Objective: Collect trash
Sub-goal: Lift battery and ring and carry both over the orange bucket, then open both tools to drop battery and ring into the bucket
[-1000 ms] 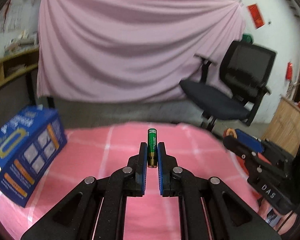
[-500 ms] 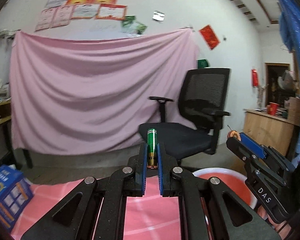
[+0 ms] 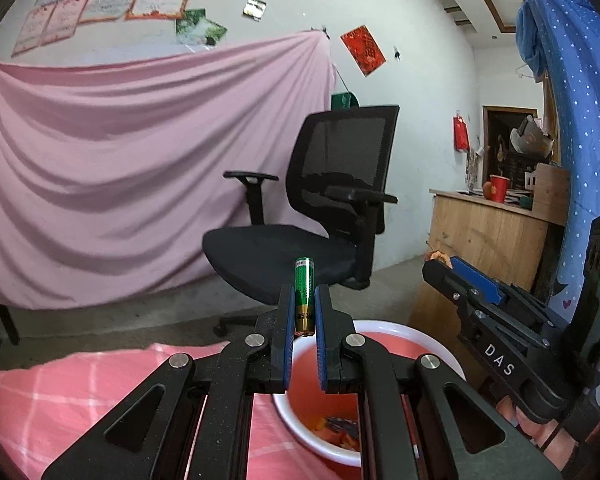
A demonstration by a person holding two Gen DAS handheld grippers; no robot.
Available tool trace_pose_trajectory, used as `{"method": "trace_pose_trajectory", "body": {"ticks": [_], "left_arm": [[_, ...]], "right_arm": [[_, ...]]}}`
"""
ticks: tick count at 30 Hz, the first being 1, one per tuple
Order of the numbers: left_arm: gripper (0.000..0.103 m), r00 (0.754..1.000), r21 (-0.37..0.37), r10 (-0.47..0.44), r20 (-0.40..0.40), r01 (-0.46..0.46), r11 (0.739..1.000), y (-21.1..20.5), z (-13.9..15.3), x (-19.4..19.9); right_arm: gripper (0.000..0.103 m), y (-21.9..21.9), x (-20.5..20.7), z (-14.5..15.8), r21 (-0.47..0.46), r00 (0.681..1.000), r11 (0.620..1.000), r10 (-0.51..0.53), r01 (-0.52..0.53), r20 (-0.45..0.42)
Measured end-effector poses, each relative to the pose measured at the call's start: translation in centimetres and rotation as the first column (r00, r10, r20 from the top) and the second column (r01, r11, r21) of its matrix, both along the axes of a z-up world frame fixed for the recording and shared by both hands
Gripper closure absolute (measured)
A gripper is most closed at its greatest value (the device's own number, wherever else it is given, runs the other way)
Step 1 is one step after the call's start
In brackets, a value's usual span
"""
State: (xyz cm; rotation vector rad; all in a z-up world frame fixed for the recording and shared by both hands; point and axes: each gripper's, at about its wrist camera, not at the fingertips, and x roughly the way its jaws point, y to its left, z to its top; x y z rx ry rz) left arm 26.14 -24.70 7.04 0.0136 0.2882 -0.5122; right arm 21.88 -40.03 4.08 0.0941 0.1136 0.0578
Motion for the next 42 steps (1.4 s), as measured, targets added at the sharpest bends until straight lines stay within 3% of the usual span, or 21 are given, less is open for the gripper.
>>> {"method": "trace_pose_trajectory", "body": {"ticks": [12, 21, 33, 35, 42], "left_arm": [[0.096, 0.983, 0.02, -0.039, -0.18, 0.043, 0.999, -1.7, -3.0, 2.7], [0.096, 0.965, 0.032, -0.051, -0.257, 0.061, 0.998, -2.3, -4.8, 3.6], [0.095, 0.933, 0.019, -0.069, -0.354, 0.081, 0.997, -2.9, -6.3, 4.8], [0.094, 0.927, 0.014, -0.067, -0.368, 0.077, 0.997, -2.8, -6.5, 5.0], [0.094, 0.925, 0.003, -0.039, -0.379, 0.043, 0.999, -2.0, -6.6, 5.2]], "right_arm": [[0.076, -2.2, 1.8, -2.0, 0.055, 0.988, 0.998, -0.023, 0.032, -0.156], [0.076, -2.3, 3.0, -3.1, 0.048, 0.964, 0.999, -0.011, 0.025, -0.264], [0.075, -2.7, 3.5, -4.0, 0.059, 0.943, 0.998, -0.007, 0.029, -0.334], [0.072, -2.8, 3.6, -4.1, 0.061, 0.939, 0.998, -0.009, 0.032, -0.343], [0.069, -2.8, 3.5, -4.2, 0.061, 0.938, 0.998, -0.01, 0.033, -0.346]]}}
